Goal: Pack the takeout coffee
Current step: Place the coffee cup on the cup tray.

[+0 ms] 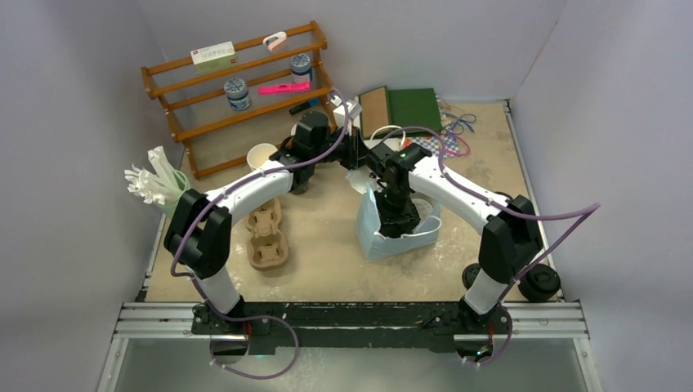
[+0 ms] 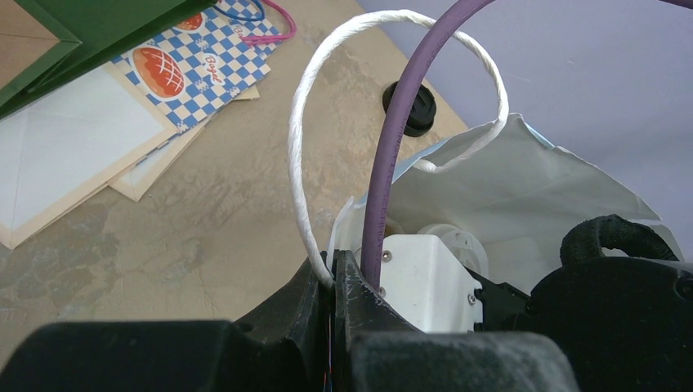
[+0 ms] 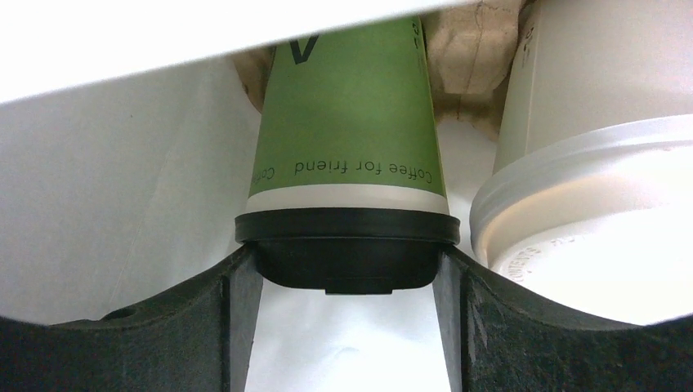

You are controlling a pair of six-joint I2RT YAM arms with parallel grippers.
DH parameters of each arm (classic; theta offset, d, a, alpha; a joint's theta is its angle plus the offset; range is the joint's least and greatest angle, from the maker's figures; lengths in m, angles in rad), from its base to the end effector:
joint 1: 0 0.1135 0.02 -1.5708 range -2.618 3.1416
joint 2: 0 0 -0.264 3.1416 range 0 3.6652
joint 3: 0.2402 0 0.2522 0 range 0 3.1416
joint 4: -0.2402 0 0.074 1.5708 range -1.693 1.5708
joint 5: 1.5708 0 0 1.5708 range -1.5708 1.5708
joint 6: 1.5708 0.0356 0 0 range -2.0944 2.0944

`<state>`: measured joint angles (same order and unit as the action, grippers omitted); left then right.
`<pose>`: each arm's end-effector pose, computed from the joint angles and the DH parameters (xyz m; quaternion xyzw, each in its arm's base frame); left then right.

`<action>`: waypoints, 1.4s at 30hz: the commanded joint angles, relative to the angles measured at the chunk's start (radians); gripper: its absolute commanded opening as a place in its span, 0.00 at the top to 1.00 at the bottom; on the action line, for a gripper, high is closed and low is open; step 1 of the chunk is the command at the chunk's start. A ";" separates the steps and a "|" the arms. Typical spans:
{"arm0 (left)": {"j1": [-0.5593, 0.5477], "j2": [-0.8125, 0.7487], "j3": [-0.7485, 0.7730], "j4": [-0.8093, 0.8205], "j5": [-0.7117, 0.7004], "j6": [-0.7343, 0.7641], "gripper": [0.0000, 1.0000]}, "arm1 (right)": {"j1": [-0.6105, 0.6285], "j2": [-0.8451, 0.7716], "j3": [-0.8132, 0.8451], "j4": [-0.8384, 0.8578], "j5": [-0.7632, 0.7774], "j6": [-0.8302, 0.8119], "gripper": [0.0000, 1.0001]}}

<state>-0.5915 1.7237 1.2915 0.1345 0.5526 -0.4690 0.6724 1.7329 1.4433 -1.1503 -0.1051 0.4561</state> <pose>0.3278 -0.2427 0.2957 0.2092 0.7623 -0.4785 0.3824 0.2549 0.2077 0.2531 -0.1110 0.9903 0.0792 0.0272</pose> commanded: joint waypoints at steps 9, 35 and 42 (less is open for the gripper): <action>-0.062 -0.040 0.005 -0.074 0.146 0.037 1.00 | 0.005 -0.071 -0.019 0.286 0.107 0.041 0.83; -0.041 0.006 -0.016 -0.032 0.140 -0.042 1.00 | 0.004 -0.258 -0.110 0.417 0.146 0.041 0.31; -0.041 0.014 -0.014 -0.092 0.122 0.004 1.00 | 0.004 -0.280 -0.106 0.396 0.143 0.042 0.16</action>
<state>-0.6041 1.7092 1.2949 0.2184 0.6113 -0.5148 0.6891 1.5345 1.3003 -0.9779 -0.0315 0.4820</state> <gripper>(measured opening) 0.035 0.813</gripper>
